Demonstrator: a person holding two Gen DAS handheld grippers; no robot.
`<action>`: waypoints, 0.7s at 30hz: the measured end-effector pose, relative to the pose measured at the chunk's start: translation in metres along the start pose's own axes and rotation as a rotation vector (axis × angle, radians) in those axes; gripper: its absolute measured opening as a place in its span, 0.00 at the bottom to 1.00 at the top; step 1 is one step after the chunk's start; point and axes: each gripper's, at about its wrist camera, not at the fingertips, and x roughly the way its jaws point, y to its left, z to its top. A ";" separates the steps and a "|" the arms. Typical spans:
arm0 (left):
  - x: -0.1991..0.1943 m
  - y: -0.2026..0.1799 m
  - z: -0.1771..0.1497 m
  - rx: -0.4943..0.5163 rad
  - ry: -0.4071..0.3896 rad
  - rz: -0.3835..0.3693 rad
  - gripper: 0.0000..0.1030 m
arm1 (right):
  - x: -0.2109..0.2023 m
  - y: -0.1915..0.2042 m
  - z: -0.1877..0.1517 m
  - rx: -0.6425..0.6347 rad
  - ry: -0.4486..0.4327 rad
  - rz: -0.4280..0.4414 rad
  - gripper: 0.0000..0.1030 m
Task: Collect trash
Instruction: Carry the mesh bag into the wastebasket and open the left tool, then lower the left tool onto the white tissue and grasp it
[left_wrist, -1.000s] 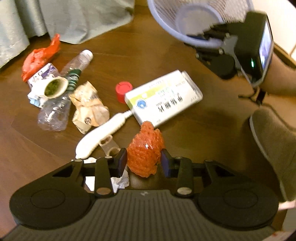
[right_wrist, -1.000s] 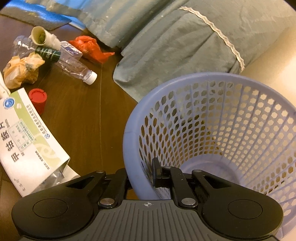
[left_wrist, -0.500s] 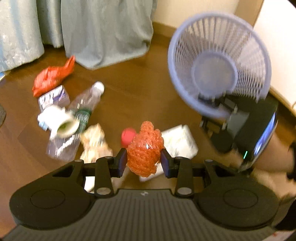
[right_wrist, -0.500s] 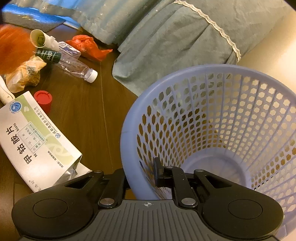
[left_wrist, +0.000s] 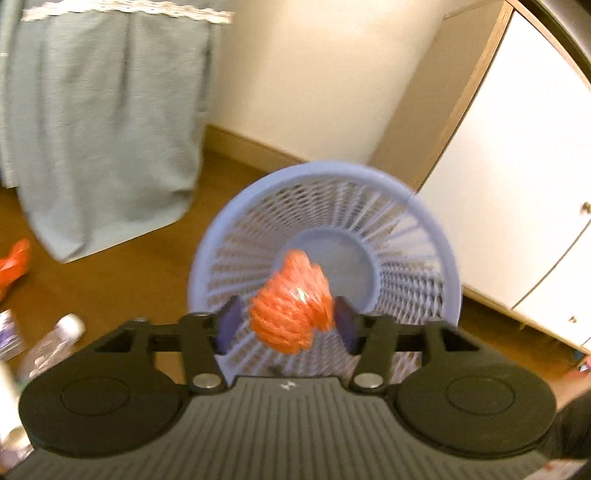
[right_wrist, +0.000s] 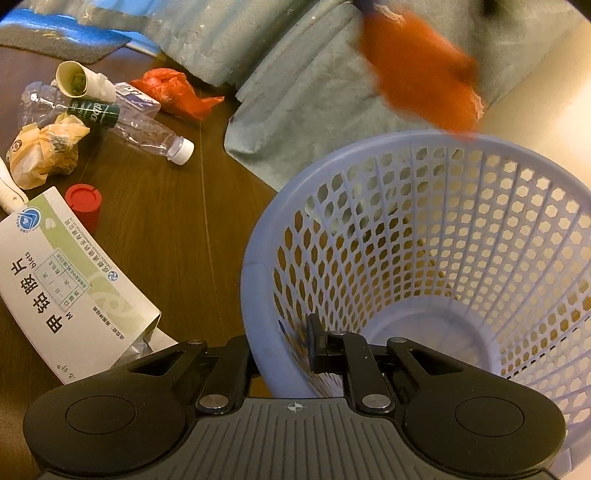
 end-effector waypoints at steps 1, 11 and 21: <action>0.003 0.000 0.003 0.004 -0.011 0.008 0.54 | 0.000 0.000 0.000 0.001 0.000 0.001 0.08; -0.068 0.089 -0.080 0.001 0.094 0.359 0.59 | -0.003 -0.005 -0.001 0.015 -0.009 0.007 0.08; -0.107 0.123 -0.177 -0.112 0.218 0.495 0.59 | 0.005 -0.011 0.008 0.052 0.015 0.029 0.10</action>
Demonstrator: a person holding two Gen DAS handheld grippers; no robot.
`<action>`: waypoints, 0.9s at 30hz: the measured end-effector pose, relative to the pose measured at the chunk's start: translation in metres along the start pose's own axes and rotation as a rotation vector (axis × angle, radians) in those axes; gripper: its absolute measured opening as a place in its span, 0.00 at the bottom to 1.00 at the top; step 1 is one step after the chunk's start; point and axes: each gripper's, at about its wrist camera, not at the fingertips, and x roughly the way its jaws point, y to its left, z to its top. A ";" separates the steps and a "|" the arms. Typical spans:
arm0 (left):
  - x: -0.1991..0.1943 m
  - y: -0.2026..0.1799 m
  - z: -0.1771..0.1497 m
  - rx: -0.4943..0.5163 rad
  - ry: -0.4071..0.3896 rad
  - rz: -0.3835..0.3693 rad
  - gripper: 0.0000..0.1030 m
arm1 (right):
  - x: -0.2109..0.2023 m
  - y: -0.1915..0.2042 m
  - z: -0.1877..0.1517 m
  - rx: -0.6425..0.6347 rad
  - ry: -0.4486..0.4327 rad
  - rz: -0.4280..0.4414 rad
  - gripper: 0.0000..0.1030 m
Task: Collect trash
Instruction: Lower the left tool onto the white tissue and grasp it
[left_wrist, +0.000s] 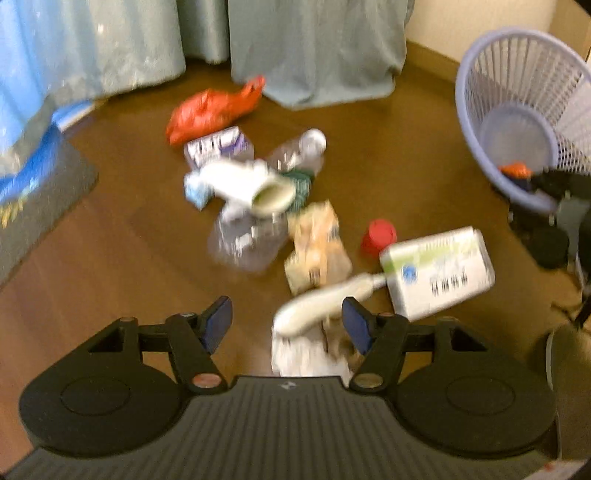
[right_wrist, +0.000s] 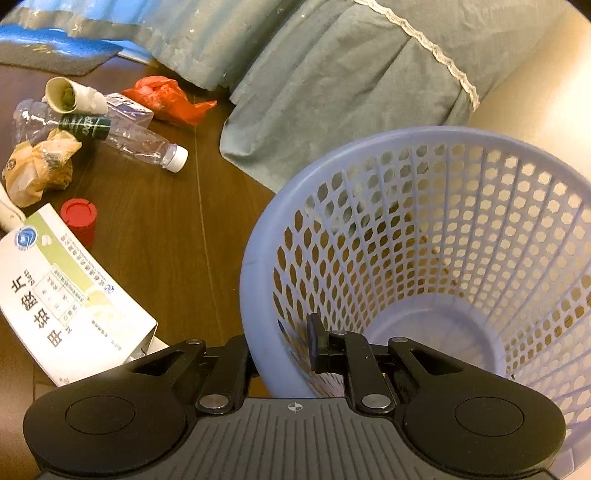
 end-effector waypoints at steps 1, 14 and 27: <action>0.001 -0.003 -0.004 -0.006 0.008 -0.005 0.59 | 0.000 -0.001 0.000 0.003 0.003 0.000 0.10; 0.024 -0.022 -0.039 0.037 0.113 -0.019 0.59 | 0.003 -0.001 0.005 -0.001 0.029 0.007 0.10; 0.049 0.000 -0.041 -0.080 0.189 -0.028 0.37 | 0.000 0.002 0.001 -0.024 0.027 0.001 0.10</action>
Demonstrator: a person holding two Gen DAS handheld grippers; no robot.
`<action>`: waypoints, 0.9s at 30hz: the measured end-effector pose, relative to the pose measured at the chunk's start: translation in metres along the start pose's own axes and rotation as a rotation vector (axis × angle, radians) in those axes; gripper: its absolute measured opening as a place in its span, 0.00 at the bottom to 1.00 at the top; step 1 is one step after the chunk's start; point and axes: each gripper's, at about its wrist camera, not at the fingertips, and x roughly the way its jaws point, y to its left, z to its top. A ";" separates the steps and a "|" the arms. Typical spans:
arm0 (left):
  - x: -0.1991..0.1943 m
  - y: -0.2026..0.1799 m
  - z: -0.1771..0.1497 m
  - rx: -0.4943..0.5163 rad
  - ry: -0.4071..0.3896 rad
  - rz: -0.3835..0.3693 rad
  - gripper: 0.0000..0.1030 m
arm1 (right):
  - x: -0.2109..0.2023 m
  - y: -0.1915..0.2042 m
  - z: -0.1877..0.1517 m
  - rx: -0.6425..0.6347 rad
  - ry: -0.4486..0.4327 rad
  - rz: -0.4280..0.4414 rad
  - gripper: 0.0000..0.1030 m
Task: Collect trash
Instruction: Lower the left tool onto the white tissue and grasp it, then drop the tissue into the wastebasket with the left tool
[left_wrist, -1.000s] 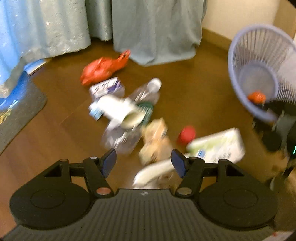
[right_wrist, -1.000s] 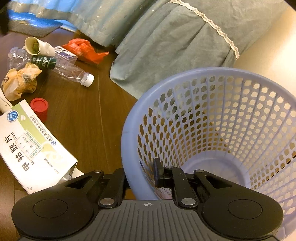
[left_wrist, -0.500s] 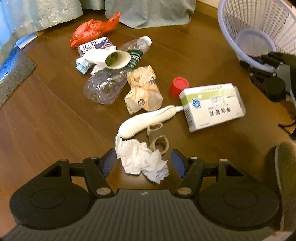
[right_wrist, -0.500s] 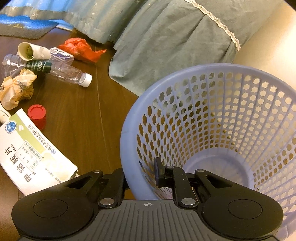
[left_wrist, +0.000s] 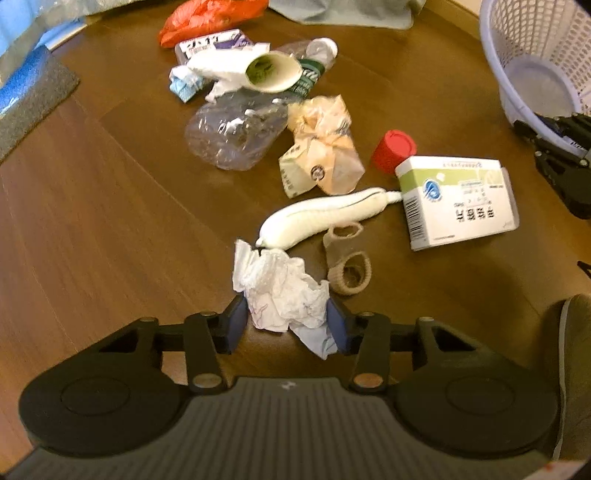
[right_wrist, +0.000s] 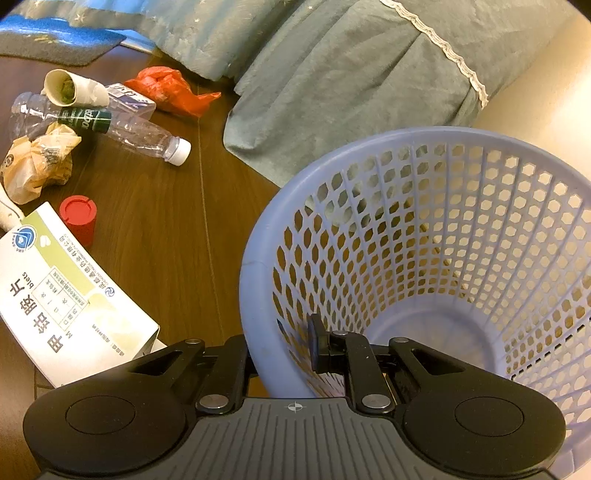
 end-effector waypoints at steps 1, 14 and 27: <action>0.001 0.001 -0.001 0.002 0.002 0.002 0.36 | 0.000 0.000 0.000 0.000 0.000 0.000 0.10; -0.029 -0.011 0.008 -0.004 -0.061 0.028 0.20 | -0.001 0.001 0.000 0.005 -0.001 -0.002 0.10; -0.087 -0.090 0.118 0.144 -0.278 -0.175 0.20 | -0.003 -0.001 0.001 0.006 -0.006 0.000 0.10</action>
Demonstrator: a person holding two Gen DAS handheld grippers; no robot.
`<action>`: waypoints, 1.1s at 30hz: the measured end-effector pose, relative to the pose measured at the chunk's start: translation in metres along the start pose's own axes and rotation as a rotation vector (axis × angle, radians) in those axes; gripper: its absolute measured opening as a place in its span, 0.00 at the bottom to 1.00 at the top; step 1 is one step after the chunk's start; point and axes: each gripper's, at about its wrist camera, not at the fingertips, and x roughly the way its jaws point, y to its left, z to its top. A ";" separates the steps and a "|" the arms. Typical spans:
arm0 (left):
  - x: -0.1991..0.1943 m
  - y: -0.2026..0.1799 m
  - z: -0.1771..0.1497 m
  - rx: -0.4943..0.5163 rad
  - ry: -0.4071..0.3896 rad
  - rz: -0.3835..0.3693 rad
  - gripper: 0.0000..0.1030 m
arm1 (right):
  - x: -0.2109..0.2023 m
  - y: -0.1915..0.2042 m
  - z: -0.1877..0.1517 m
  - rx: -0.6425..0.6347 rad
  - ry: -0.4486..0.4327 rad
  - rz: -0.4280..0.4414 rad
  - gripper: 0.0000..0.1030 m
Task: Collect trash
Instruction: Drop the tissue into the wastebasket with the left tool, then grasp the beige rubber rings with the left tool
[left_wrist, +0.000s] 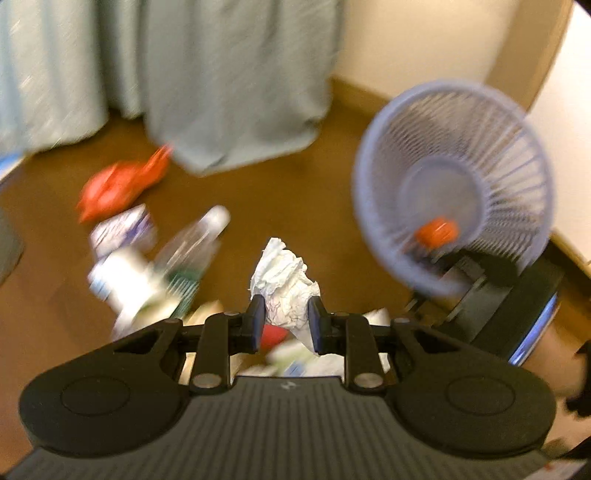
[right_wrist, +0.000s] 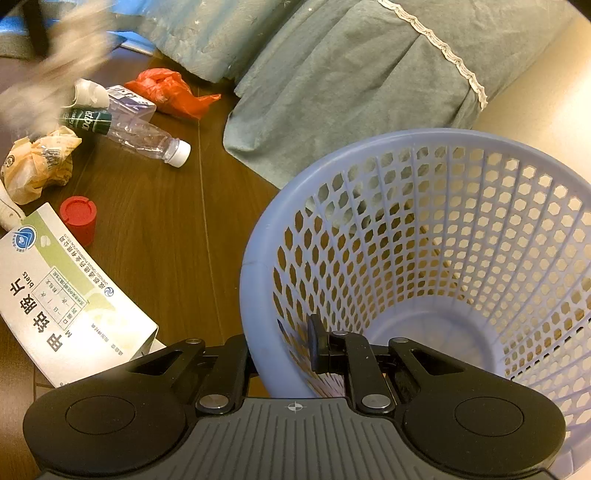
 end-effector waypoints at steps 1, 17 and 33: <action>0.001 -0.007 0.008 0.012 -0.013 -0.021 0.20 | 0.000 0.000 0.000 0.000 -0.001 0.001 0.10; 0.044 -0.062 0.080 0.046 -0.138 -0.202 0.58 | 0.003 -0.009 0.003 0.026 -0.012 0.004 0.10; 0.007 0.054 -0.079 0.000 0.088 0.146 0.60 | 0.007 -0.011 0.003 0.018 -0.007 0.001 0.10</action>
